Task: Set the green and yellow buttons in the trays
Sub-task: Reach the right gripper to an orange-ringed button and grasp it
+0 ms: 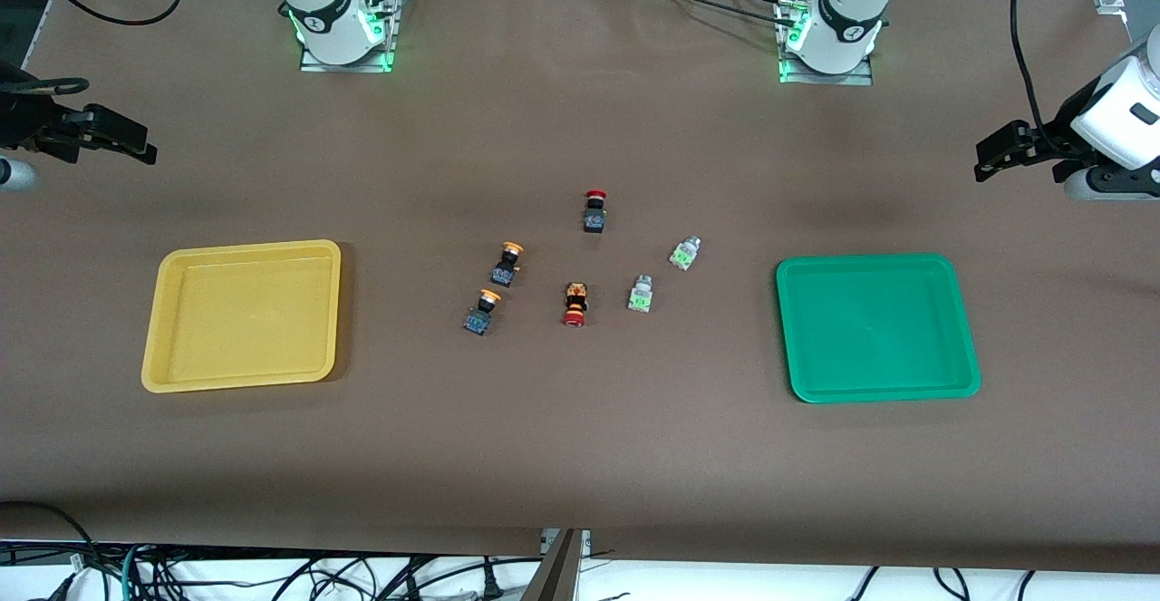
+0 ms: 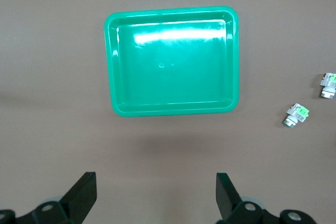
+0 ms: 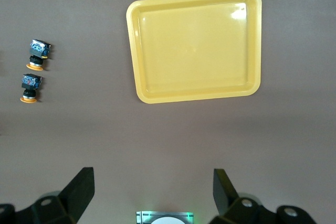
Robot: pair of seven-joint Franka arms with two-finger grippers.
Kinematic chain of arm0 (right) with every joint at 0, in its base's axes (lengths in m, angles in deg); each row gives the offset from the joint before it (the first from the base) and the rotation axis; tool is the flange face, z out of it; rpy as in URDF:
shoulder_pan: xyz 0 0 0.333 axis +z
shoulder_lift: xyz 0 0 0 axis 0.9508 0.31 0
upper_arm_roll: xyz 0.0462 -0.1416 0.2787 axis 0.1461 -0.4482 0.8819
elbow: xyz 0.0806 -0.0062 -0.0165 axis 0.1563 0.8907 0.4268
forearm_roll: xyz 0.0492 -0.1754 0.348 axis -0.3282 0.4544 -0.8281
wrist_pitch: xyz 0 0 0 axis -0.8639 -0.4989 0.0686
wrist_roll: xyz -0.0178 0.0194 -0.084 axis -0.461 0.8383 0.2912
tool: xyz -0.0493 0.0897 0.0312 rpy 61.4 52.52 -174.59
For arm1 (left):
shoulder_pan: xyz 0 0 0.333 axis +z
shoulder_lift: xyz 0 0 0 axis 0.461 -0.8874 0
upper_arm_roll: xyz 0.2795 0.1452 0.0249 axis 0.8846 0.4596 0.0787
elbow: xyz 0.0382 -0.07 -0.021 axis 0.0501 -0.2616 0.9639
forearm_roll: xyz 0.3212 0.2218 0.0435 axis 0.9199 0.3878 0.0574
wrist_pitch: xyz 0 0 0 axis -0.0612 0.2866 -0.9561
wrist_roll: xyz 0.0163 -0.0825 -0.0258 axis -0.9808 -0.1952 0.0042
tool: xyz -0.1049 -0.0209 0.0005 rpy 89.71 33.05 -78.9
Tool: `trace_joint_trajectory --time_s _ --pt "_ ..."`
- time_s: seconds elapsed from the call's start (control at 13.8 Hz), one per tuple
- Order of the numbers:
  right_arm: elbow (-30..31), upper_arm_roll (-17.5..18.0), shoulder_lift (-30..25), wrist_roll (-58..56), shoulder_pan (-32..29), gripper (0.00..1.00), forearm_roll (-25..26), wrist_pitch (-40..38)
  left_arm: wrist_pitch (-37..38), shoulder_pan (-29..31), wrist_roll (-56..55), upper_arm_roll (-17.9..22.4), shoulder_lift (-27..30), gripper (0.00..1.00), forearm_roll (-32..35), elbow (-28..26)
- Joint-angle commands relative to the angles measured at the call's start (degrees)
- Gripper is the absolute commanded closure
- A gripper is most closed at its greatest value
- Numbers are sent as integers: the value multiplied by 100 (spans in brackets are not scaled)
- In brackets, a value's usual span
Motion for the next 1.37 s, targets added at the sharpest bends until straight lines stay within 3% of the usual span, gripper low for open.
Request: trace_joint_trajectory --time_s 0.0,0.36,0.8,1.01,1.16,1.3 --pt "-171 50 68 -75 -76 0 40 -94 17 6 -31 1 -50 0 -31 311" --pt "-171 50 77 -84 -68 0 41 -67 -80 15 -31 1 -234 0 -31 523" --pt "-189 67 515 -49 -41 0 23 134 -1 -20 -48 -69 -410 0 -40 804" --pt "-215 85 1016 -49 2 0 23 380 96 -20 -75 -78 -401 0 -75 804" --pt "-206 93 1384 65 343 0 -99 775 104 -3 -66 -61 -410 0 -75 795" --pt "-206 102 1797 948 705 0 -126 1345 96 15 -5 -17 -410 0 -101 795"
